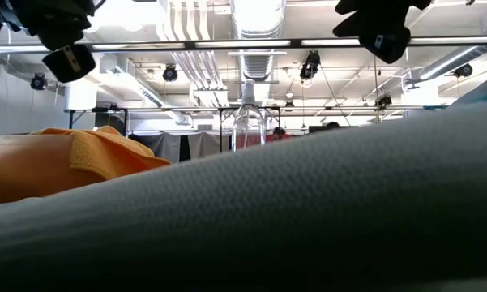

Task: Sort microfiber towel by color & place in baskets
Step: Put the left blue microfiber cloth into the transparent bin

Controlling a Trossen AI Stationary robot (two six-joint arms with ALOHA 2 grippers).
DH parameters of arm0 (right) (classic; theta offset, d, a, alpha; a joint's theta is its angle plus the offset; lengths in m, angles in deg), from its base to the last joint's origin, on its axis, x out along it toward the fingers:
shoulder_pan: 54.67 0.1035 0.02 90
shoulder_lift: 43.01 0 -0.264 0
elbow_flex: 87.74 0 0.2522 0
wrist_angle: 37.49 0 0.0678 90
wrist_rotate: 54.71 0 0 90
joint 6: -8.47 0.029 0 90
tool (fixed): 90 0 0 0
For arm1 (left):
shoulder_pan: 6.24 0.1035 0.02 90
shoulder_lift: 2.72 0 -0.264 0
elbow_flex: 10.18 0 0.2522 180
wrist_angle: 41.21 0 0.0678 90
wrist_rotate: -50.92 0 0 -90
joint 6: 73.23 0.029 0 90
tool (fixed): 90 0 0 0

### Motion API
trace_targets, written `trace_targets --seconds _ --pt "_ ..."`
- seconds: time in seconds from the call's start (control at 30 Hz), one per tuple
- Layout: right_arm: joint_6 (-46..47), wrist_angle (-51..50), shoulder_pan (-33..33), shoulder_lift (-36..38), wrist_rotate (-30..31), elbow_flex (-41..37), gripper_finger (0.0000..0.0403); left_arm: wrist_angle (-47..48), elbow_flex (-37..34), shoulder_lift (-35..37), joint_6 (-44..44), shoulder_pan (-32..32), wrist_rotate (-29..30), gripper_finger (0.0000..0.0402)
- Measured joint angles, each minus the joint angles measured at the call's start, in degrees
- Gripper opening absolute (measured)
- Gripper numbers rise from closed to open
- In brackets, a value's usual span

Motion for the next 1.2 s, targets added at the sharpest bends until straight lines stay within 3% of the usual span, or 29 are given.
trace_targets --seconds 0.27,0.63,0.77,1.03,1.2 --pt "1.44 -0.78 0.0 0.0 -0.04 -0.04 0.0118 -15.62 1.16 -12.21 -1.5 -14.58 3.94 0.0037" --pt "2.14 -0.86 0.02 0.0 -0.09 -0.04 0.0118 -9.56 11.96 -27.53 -8.33 -37.1 26.19 0.0037" --pt "2.14 -0.92 0.02 0.0 -0.27 -0.04 0.0118 -0.48 18.55 -34.39 -12.93 -44.16 33.52 0.0037" --pt "2.16 -3.67 0.02 0.0 -0.52 -0.04 0.0118 40.45 36.57 -49.58 -36.11 -53.2 42.05 0.0037" --pt "2.14 -5.5 0.02 0.0 -0.52 -0.04 0.0118 46.9 42.97 -57.83 -41.57 -55.3 41.94 0.0037"
